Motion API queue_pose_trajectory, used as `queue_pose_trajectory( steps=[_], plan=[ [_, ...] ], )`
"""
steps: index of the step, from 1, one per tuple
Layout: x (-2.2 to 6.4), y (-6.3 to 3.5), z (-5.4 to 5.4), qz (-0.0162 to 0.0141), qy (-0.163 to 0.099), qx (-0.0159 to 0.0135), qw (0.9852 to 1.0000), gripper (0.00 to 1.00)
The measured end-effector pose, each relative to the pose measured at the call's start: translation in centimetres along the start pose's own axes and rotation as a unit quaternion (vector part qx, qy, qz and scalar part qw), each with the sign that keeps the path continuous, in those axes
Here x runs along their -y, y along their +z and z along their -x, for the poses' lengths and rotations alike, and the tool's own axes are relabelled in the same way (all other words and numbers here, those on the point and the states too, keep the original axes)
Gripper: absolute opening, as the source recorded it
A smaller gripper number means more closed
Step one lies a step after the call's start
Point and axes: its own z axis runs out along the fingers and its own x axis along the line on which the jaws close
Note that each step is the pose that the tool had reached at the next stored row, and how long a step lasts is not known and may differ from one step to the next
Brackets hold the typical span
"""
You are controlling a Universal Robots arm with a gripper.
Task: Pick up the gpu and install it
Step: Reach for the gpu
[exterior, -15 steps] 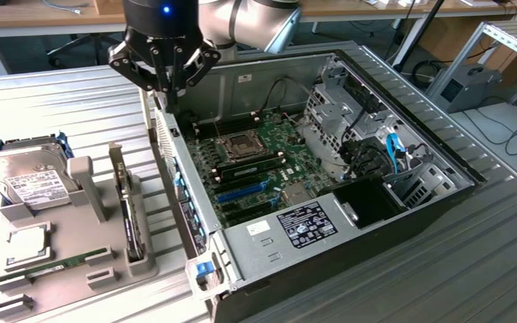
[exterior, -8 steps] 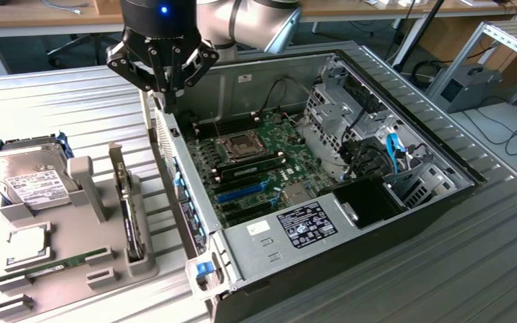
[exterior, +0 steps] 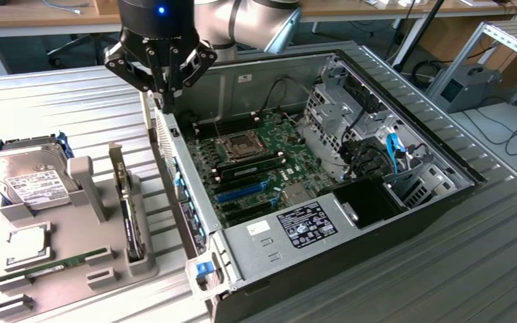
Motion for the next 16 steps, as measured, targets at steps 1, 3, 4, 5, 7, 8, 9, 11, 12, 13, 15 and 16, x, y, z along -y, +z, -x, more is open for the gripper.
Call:
queue_pose_trajectory(
  steps=[1, 3, 4, 5, 7, 8, 9, 11, 12, 13, 15, 16],
  plan=[
    [0.0, 0.0, -0.04, 0.0, 0.0, 0.0, 1.0, 0.11],
    [0.01, 0.0, -0.11, 0.0, 0.0, 0.0, 1.0, 0.11],
    [0.01, 0.01, -0.16, 0.0, 0.0, 0.0, 1.0, 0.11],
    [0.02, 0.01, -0.2, 0.0, 0.0, 0.0, 1.0, 0.11],
    [0.02, 0.01, -0.26, 0.0, 0.0, 0.0, 1.0, 0.11],
    [0.02, 0.02, -0.3, 0.0, 0.0, 0.0, 1.0, 0.11],
    [0.03, 0.02, -0.34, 0.0, 0.0, 0.0, 1.0, 0.11],
    [0.03, 0.03, -0.41, 0.0, 0.0, 0.0, 1.0, 0.11],
    [0.04, 0.03, -0.44, 0.0, 0.0, 0.0, 1.0, 0.11],
    [0.04, 0.04, -0.51, 0.0, 0.0, 0.0, 1.0, 0.11],
    [0.04, 0.04, -0.56, 0.0, 0.0, 0.0, 1.0, 0.11],
    [0.05, 0.04, -0.59, 0.0, 0.0, 0.0, 1.0, 0.11]
  ],
)
